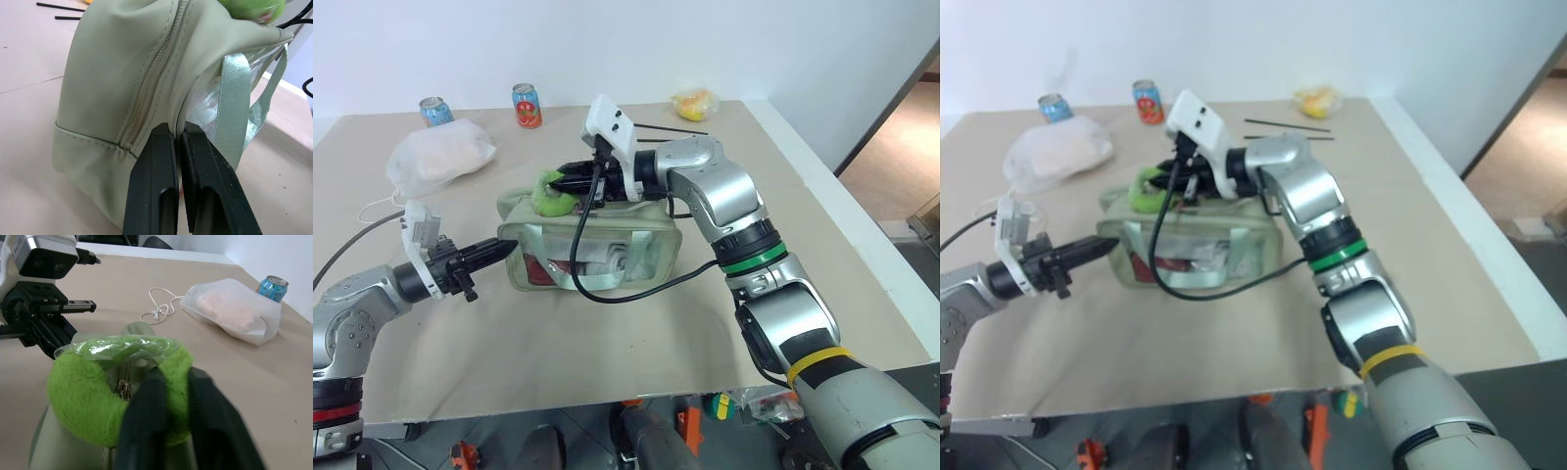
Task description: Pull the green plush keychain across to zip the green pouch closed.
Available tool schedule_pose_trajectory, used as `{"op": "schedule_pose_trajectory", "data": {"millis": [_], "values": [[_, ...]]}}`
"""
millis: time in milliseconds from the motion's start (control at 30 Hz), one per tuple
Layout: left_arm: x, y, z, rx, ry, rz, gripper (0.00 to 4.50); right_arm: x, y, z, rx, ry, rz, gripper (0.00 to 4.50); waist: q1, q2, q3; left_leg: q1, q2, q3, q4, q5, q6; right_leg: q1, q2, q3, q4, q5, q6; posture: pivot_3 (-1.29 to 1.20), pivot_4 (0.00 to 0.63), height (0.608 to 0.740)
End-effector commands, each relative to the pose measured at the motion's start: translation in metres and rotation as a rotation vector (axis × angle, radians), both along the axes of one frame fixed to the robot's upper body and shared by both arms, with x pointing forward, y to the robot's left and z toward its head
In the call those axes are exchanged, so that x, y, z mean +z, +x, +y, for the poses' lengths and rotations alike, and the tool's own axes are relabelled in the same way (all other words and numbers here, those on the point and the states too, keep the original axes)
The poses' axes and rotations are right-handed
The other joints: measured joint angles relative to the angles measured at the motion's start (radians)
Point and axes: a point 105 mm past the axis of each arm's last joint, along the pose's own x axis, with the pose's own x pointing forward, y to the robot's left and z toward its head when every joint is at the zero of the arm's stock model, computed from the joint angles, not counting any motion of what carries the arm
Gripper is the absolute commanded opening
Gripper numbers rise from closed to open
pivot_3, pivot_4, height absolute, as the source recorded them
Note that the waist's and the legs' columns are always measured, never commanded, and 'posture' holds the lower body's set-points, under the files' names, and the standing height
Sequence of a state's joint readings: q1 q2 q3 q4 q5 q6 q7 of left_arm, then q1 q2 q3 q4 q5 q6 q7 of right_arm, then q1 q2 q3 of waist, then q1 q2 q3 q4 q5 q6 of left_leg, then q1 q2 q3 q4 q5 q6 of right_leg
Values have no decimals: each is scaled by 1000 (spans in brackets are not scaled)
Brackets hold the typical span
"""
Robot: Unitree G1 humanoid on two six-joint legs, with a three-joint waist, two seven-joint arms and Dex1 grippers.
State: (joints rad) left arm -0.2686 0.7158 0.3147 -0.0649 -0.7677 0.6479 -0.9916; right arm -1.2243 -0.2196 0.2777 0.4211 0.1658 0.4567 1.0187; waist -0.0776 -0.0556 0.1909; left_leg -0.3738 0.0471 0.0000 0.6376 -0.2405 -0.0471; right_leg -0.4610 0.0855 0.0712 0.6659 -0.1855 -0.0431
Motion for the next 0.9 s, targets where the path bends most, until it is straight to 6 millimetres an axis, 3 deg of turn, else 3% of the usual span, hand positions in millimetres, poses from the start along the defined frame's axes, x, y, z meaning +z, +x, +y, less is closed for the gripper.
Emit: {"op": "schedule_pose_trajectory", "data": {"millis": [33, 167, 233, 400, 567, 633, 767, 833, 900], "values": [[-9, -1, -5, -17, 9, 30, 0, 7, 5, -9, -26, 7, -39, 34, 0, 0, 0, 0, 0, 0, 0, 0, 0, 0, 0, 0, 0, 0, 0, 0, 150, 740], [-10, 0, -6, -23, 6, 31, 0, 17, 14, -25, -75, 29, -60, 34, 1, 0, 0, 0, -1, 0, 0, 0, 0, 0, -1, 0, 0, 0, 0, 0, 150, 740], [-10, 0, -7, -29, 6, 32, 0, 30, 21, -43, -133, 58, -82, 34, 4, 0, 0, 0, -1, 0, 0, 0, 0, 0, -1, 0, 0, 0, 0, 0, 150, 740], [-11, -1, -9, -42, 4, 40, 0, 62, 30, -109, -273, 94, -150, 34, 12, 0, 0, -1, -3, 0, 0, 0, 0, 1, -4, 0, -1, 0, 1, 0, 150, 740], [-12, 0, -8, -45, 3, 44, 0, 65, 27, -168, -393, 62, -171, 34, 11, 0, 0, -1, -4, 1, 0, -1, 1, 1, -5, 1, -2, -1, 3, 0, 150, 740], [-12, -1, -8, -47, 3, 46, 0, 53, 29, -196, -474, 22, -167, 34, 10, 0, 0, -1, -4, 1, 0, -1, 1, 1, -4, 1, -2, -2, 3, 0, 150, 740], [-13, -3, -6, -48, 4, 51, 0, 1, 40, -255, -705, -193, -162, 34, 11, 0, 0, 0, -4, 1, 0, 0, 1, 2, -5, 1, -2, -2, 3, 0, 150, 740], [-13, -4, -5, -47, 4, 54, 0, -30, 42, -265, -751, -259, -120, 34, 7, 0, 0, 0, -5, 2, 0, 0, 1, 3, -5, 3, -2, -1, 4, 0, 150, 740], [-13, -5, -4, -45, -4, 63, 0, -62, 40, -255, -728, -271, -50, 34, 5, 0, 0, -1, -5, 3, 0, 0, 1, 4, -5, 3, -2, -1, 4, 0, 150, 740]]}}
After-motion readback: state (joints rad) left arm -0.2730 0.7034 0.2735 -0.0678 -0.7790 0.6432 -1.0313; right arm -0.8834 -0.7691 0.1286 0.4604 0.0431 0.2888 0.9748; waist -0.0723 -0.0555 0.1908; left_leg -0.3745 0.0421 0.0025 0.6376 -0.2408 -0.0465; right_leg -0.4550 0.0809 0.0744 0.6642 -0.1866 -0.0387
